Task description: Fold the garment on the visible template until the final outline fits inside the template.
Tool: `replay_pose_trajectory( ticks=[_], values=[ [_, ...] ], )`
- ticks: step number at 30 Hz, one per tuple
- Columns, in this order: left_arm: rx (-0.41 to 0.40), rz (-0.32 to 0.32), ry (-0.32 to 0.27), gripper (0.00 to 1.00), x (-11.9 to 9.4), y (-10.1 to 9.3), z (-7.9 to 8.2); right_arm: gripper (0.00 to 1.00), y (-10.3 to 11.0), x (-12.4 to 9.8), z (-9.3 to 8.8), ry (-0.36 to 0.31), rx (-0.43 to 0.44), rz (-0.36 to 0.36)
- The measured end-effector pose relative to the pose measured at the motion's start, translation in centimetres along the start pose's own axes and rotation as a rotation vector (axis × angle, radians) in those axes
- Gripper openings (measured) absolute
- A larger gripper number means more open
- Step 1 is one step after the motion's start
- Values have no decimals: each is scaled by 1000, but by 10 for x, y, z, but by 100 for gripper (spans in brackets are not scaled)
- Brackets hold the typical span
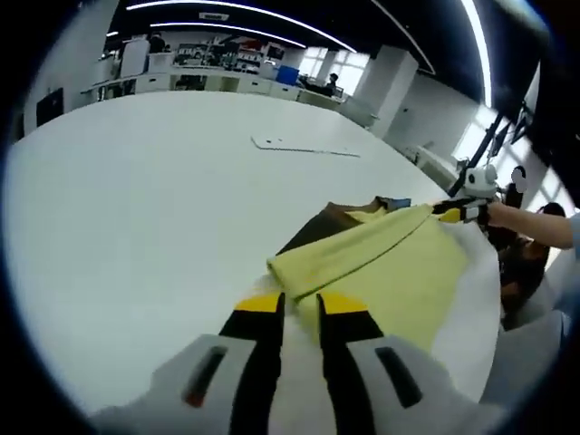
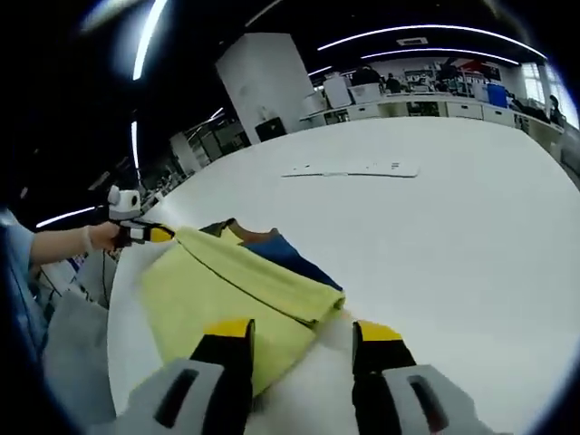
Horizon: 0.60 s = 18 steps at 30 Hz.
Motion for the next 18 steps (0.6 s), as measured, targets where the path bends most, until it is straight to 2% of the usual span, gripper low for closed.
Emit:
replay_pose_trajectory(
  ticks=[2, 4, 6, 8, 11, 14, 15, 18],
  values=[
    [7, -26, -7, 28, -1, -2, 0, 42, 1, -1, -1, -1, 6, 5],
    [1, -34, -10, 44, -1, -4, 1, 42, 3, -4, -1, -6, -7, 16],
    [65, -47, -23, 61, -2, -6, 3, 45, 5, -5, 0, -9, -17, 31],
    [43, -63, -26, 69, -3, -9, 4, 48, 7, -7, 0, -9, -30, 42],
    [55, -81, -34, 79, -4, -11, 5, 57, 9, -9, 2, -18, -40, 52],
    [31, -133, -41, 92, -5, -16, 6, 73, 10, -10, 4, -39, -55, 46],
    [30, -144, -44, 95, -5, -19, 7, 79, 10, -11, 5, -44, -62, 45],
    [25, -199, -30, 99, -6, -25, 5, 84, 11, -11, 4, -45, -69, 52]
  ],
)
Point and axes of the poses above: the point that each gripper's makers call its tool centre point, and the gripper's own axes: x roughly forward along the fingers, y roughly to its left, z roughly out of its top, the point moved 10 cm from there along -x, roughly backward along the fingers, and after that the axes turned 5 degrees about -z, right-handed, at the moved point
